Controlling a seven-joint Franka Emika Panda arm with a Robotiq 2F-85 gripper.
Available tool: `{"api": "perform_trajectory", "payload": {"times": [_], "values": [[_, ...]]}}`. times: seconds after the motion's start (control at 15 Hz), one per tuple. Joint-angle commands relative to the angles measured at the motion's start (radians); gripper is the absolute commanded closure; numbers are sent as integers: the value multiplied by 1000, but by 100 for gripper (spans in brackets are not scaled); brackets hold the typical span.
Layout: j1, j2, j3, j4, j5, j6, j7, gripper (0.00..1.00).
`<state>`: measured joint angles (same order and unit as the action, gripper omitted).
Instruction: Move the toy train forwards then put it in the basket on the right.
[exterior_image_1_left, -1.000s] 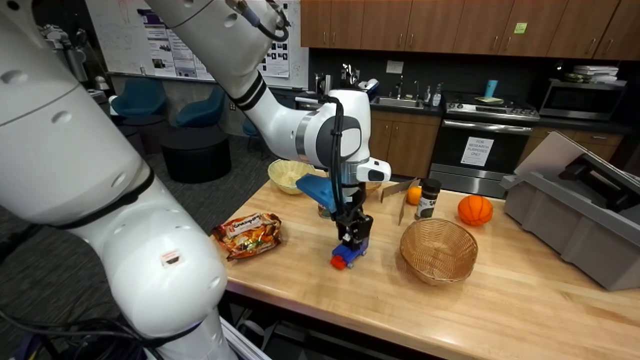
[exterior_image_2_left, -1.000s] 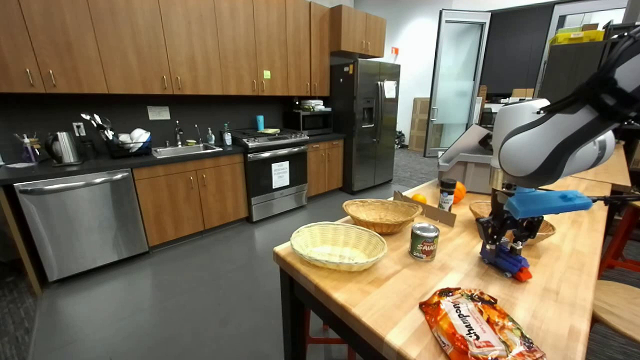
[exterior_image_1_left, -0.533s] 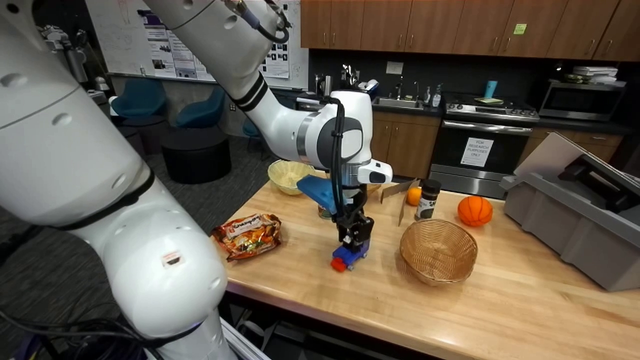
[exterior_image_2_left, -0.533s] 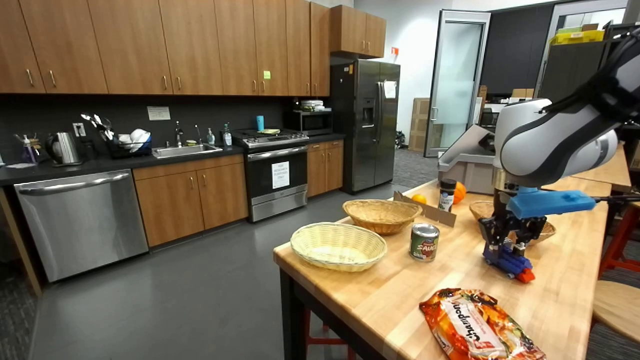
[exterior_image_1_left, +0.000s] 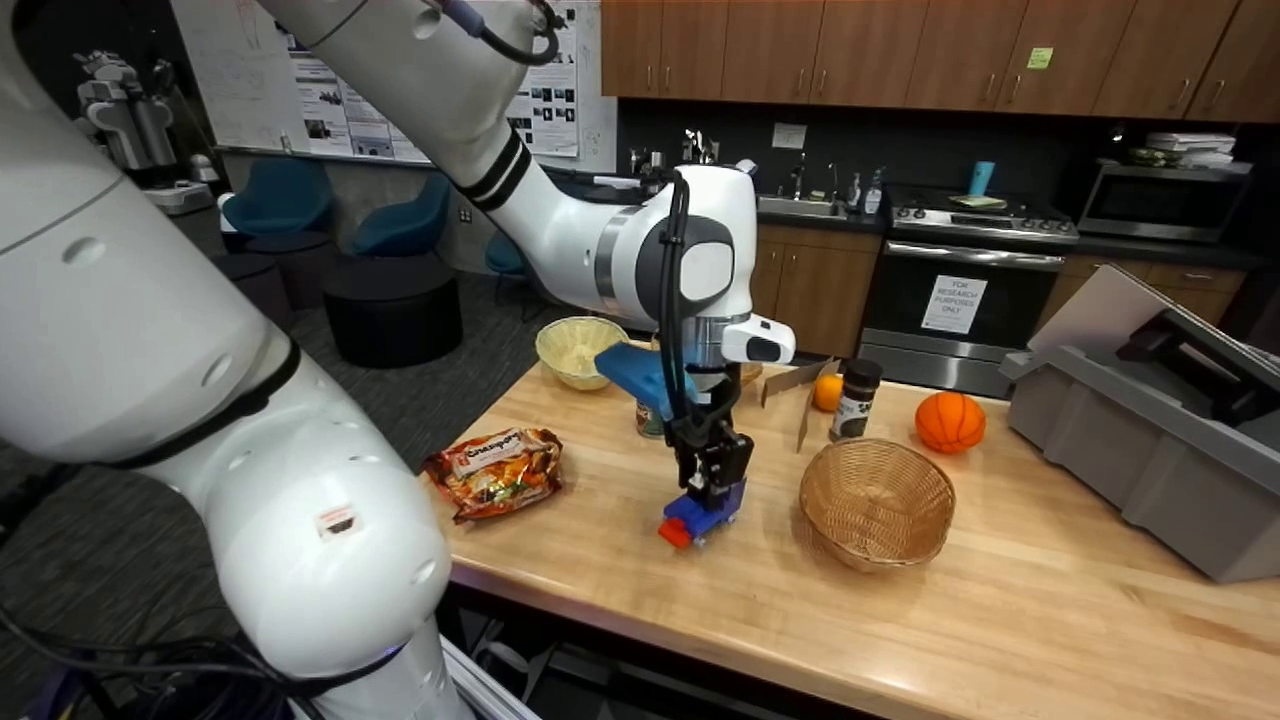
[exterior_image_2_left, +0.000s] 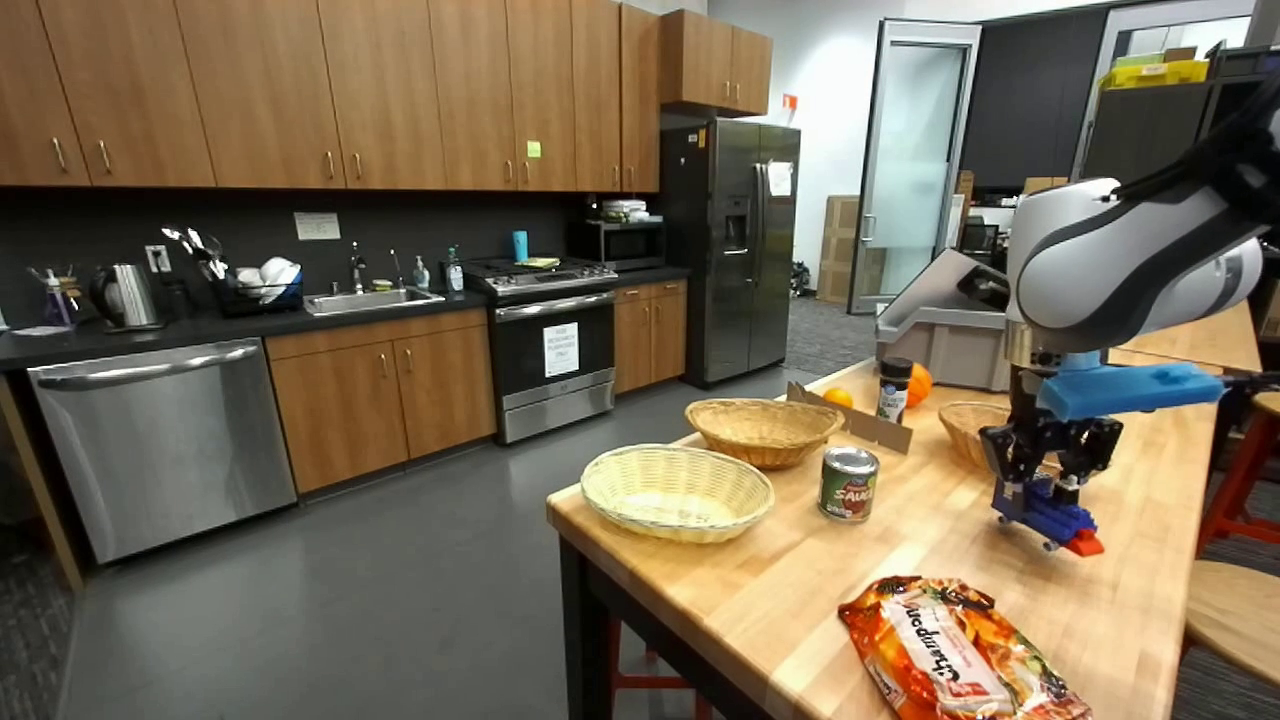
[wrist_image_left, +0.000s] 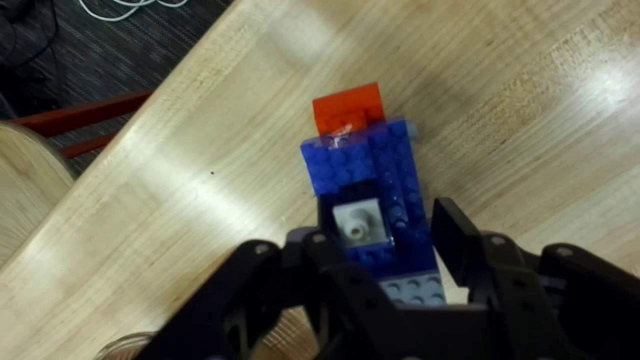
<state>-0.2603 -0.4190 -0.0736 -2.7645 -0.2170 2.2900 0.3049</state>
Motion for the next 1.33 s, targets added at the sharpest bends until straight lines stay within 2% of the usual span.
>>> {"api": "perform_trajectory", "payload": {"times": [0.0,0.93,1.0,1.07,1.27], "values": [[-12,-32,5,27,-25,-44,-15,74],[-3,21,5,178,-63,-115,-25,74],[0,18,3,176,-59,-119,-31,70],[3,3,2,153,-45,-89,-13,52],[4,8,1,158,-45,-98,-20,70]]}}
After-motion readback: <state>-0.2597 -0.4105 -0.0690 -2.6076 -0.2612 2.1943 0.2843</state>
